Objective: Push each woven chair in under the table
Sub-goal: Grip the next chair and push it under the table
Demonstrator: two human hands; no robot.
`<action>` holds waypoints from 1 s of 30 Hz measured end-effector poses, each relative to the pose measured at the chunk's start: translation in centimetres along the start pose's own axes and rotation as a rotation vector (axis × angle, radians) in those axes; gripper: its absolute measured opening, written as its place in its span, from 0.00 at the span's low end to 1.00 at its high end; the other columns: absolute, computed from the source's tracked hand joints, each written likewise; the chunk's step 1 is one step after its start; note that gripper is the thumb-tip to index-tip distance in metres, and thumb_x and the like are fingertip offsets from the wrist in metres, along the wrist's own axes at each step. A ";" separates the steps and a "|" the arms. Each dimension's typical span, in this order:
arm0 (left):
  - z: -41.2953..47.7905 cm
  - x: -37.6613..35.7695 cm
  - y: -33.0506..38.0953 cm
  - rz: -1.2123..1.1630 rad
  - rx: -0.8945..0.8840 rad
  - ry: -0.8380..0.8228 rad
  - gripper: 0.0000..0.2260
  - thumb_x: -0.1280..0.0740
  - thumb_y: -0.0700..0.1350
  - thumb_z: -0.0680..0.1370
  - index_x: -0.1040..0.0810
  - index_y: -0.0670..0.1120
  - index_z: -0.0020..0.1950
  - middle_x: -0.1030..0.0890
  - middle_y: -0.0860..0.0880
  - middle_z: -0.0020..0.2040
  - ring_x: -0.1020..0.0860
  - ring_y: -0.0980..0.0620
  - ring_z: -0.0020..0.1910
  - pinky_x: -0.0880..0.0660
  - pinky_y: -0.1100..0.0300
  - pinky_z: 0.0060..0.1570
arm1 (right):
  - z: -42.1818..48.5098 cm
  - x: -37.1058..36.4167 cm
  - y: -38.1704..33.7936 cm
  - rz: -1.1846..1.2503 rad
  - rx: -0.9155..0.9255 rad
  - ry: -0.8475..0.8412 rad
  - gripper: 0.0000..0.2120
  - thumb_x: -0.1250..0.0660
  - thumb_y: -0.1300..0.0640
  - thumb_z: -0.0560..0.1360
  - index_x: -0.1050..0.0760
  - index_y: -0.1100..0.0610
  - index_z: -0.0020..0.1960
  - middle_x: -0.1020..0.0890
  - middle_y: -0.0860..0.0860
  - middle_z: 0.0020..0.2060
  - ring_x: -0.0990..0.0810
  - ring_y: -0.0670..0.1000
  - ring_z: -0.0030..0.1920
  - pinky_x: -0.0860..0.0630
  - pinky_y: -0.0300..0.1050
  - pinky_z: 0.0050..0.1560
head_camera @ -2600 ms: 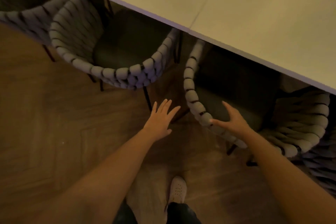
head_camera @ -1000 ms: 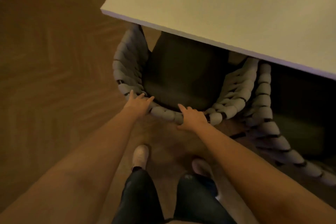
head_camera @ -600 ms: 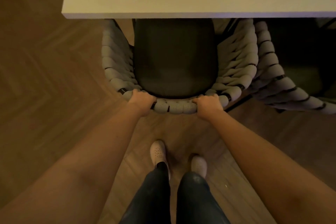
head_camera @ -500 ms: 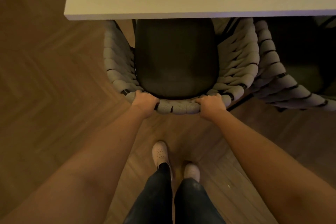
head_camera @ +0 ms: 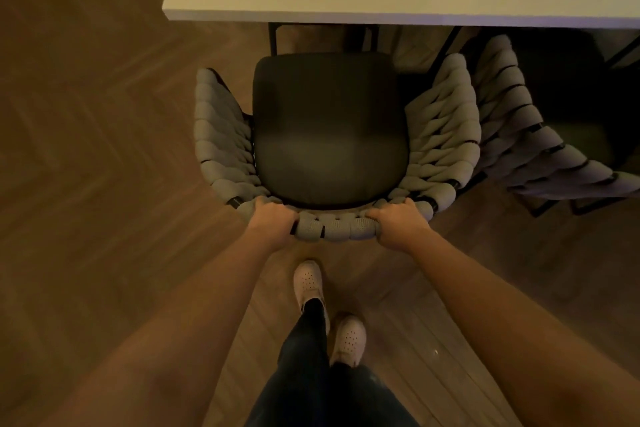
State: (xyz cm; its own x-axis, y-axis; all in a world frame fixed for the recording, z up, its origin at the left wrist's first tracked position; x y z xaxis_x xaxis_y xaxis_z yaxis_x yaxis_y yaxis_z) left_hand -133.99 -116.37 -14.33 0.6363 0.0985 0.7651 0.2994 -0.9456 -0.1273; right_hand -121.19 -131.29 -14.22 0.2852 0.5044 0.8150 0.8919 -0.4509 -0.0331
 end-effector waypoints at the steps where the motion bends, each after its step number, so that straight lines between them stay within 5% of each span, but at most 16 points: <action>1: -0.5 -0.4 -0.1 0.001 -0.001 -0.004 0.13 0.39 0.46 0.79 0.27 0.53 0.64 0.22 0.50 0.55 0.25 0.48 0.58 0.39 0.47 0.67 | -0.3 -0.4 -0.3 0.012 0.030 -0.007 0.22 0.37 0.51 0.77 0.33 0.45 0.70 0.25 0.50 0.63 0.26 0.54 0.61 0.34 0.52 0.61; 9: -1.5 -1.2 -2.7 0.003 -0.017 0.013 0.15 0.39 0.45 0.79 0.27 0.55 0.65 0.21 0.50 0.56 0.25 0.47 0.58 0.36 0.48 0.63 | -0.2 0.1 1.0 -0.131 -0.079 0.056 0.13 0.37 0.50 0.79 0.26 0.45 0.63 0.22 0.49 0.59 0.26 0.54 0.60 0.35 0.53 0.62; 30: 5.4 3.1 -9.6 0.043 -0.057 0.036 0.19 0.33 0.46 0.77 0.28 0.57 0.67 0.21 0.52 0.57 0.24 0.47 0.59 0.34 0.47 0.61 | 8.2 5.1 1.7 -0.080 -0.146 0.080 0.15 0.35 0.48 0.77 0.26 0.41 0.63 0.23 0.47 0.60 0.26 0.53 0.61 0.37 0.56 0.65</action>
State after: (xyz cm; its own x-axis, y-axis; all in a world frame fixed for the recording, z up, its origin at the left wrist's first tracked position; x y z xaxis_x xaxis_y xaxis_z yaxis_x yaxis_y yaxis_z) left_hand -131.03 -105.33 -14.13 0.6216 0.0472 0.7819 0.2306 -0.9650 -0.1250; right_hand -115.33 -123.40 -14.88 0.1810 0.4856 0.8552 0.8488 -0.5163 0.1136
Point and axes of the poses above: each hand's wrist, its own z-axis towards the middle knuckle, its own x-axis out of the back of the hand, y = z × x, the point moved 8 cm from there along z, towards the middle knuckle
